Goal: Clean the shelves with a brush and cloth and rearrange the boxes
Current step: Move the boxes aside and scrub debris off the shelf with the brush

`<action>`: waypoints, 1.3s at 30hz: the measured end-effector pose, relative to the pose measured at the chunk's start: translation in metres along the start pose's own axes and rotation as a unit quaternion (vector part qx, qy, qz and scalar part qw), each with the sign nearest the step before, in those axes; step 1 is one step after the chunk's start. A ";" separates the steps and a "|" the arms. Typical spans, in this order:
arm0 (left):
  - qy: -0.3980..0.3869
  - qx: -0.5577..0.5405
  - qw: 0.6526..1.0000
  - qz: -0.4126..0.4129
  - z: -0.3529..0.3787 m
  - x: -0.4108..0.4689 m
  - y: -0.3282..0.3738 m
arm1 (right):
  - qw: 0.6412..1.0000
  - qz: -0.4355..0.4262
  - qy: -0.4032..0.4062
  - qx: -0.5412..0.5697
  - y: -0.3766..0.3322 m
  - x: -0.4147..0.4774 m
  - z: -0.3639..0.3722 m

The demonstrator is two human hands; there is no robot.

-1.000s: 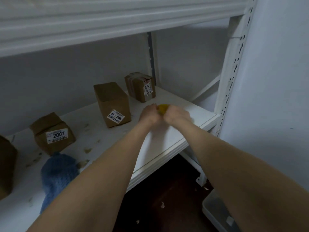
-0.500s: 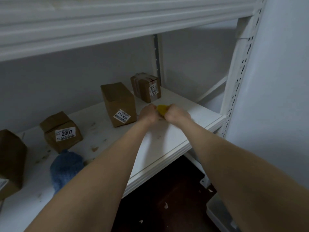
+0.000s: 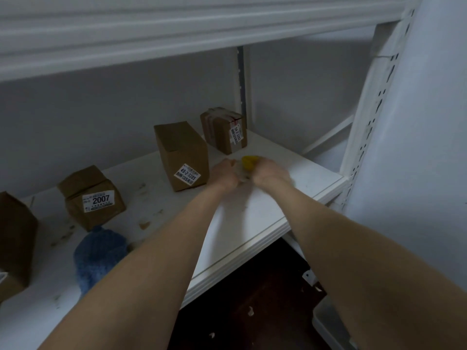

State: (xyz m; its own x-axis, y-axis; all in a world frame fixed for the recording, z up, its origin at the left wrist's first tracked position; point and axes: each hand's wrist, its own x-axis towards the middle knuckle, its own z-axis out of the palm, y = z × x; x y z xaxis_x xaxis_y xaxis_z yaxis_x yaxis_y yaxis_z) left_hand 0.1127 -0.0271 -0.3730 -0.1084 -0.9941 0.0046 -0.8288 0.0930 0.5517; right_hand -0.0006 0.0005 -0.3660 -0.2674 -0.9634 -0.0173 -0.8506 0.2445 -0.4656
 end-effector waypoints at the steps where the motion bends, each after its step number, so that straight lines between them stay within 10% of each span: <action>1: 0.003 0.005 1.000 0.000 0.001 0.000 0.001 | 0.999 -0.026 -0.019 0.012 -0.008 -0.001 0.001; 11: -0.007 -0.039 0.999 0.004 -0.012 -0.009 -0.010 | 0.988 0.104 0.112 0.010 0.025 0.003 -0.019; 22: -0.007 -0.018 1.000 0.000 -0.012 -0.017 -0.005 | 0.993 -0.015 -0.046 0.103 -0.014 -0.013 -0.007; 29: 0.008 -0.011 1.000 0.002 -0.022 -0.022 -0.004 | 0.983 0.123 0.121 0.061 0.023 -0.022 -0.029; 39: 0.010 0.007 1.000 -0.003 -0.020 -0.025 0.001 | 0.994 -0.043 -0.064 0.079 -0.026 -0.039 -0.007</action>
State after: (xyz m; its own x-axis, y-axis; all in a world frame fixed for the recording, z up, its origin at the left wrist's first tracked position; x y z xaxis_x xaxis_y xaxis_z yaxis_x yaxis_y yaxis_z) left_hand 0.1253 -0.0032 -0.3558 -0.0932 -0.9955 0.0180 -0.8374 0.0882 0.5395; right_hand 0.0287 0.0328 -0.3467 -0.1273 -0.9887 -0.0796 -0.7834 0.1494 -0.6033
